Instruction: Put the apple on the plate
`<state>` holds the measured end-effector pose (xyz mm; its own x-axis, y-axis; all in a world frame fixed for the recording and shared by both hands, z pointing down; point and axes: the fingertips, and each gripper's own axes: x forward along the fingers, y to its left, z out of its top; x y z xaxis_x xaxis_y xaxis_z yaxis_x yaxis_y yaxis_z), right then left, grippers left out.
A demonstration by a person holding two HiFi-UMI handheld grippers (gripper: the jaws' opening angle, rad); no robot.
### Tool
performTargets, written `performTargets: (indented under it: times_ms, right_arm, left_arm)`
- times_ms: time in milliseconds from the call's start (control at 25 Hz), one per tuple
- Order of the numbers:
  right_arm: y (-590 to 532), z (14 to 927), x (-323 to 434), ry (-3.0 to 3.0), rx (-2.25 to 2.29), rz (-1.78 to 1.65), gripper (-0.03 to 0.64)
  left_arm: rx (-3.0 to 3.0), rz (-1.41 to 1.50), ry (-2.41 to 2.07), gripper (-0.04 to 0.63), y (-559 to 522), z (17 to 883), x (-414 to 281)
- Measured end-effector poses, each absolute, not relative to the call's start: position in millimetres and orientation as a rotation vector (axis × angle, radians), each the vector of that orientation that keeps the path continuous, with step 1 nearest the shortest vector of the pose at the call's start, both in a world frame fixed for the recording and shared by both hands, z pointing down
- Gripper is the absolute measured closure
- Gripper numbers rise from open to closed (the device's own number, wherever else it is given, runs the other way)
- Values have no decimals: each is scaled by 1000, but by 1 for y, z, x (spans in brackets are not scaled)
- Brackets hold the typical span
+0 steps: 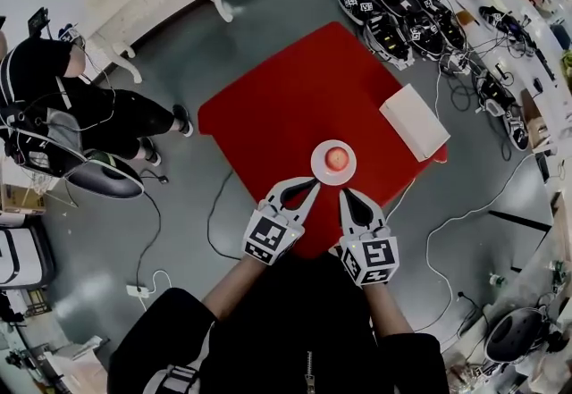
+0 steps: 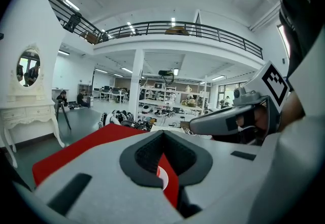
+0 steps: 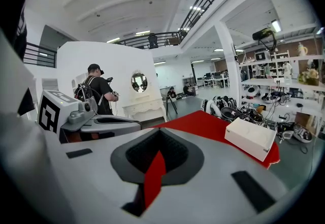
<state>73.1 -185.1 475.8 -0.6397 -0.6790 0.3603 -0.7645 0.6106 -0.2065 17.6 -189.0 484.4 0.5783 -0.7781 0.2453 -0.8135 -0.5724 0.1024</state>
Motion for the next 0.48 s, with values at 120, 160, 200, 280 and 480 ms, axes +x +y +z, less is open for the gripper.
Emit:
performTargets:
  times_ms: [120, 160, 200, 280, 480]
  right_arm:
    - [-184, 477, 74, -2586, 1190, 504, 607]
    - [-184, 477, 75, -2585, 1193, 506, 607]
    - [-185, 477, 76, -2583, 1195, 507, 607]
    - [-185, 477, 78, -2580, 1200, 507, 607]
    - [-187, 479, 82, -2576, 1211, 505, 607]
  left_arm:
    - [2611, 262, -1314, 589, -188, 487, 20]
    - [2612, 264, -1310, 589, -189, 488, 21]
    - [2612, 266, -1306, 589, -189, 488, 23]
    - [2612, 266, -1302, 589, -190, 489, 24]
    - [2624, 265, -1302, 589, -191, 490, 27]
